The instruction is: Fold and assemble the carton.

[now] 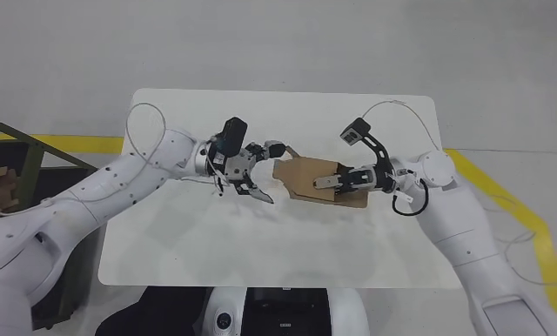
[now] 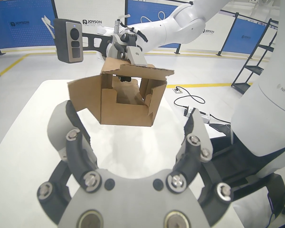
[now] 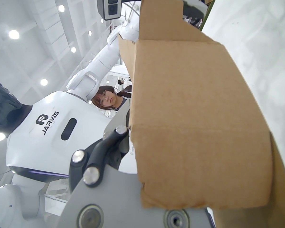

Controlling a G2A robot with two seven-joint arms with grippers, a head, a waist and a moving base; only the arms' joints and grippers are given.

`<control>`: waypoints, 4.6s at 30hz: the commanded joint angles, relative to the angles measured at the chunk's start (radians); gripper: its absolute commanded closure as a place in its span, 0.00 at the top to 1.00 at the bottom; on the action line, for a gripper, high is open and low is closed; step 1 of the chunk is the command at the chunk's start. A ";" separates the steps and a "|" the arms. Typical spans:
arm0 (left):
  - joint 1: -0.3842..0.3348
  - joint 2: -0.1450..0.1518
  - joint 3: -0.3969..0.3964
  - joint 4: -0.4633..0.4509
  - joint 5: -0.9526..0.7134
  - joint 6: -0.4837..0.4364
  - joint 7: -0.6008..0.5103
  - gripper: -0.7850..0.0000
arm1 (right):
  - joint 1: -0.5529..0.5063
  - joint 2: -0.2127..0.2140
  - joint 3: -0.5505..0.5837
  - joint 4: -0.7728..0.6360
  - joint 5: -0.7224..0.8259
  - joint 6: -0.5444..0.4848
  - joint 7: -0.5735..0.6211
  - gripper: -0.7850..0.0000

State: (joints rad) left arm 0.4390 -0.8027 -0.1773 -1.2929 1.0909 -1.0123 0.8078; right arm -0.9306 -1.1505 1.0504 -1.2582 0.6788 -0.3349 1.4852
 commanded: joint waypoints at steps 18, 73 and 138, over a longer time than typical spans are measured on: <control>0.041 -0.012 -0.126 0.156 -0.316 0.013 -0.186 1.00 | 0.001 -0.005 -0.046 -0.041 -0.043 0.020 0.020 0.00; 0.128 -0.083 -0.279 0.020 -0.249 0.000 -0.492 1.00 | 0.011 -0.016 -0.070 -0.055 -0.035 0.004 -0.024 0.00; 0.191 -0.080 -0.356 -0.030 -0.239 0.000 -0.532 1.00 | 0.000 -0.016 -0.029 -0.040 -0.046 0.001 -0.109 0.00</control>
State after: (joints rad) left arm 0.6307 -0.8820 -0.5337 -1.3233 0.8521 -1.0123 0.2761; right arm -0.9309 -1.1663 1.0210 -1.2998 0.6313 -0.3333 1.3763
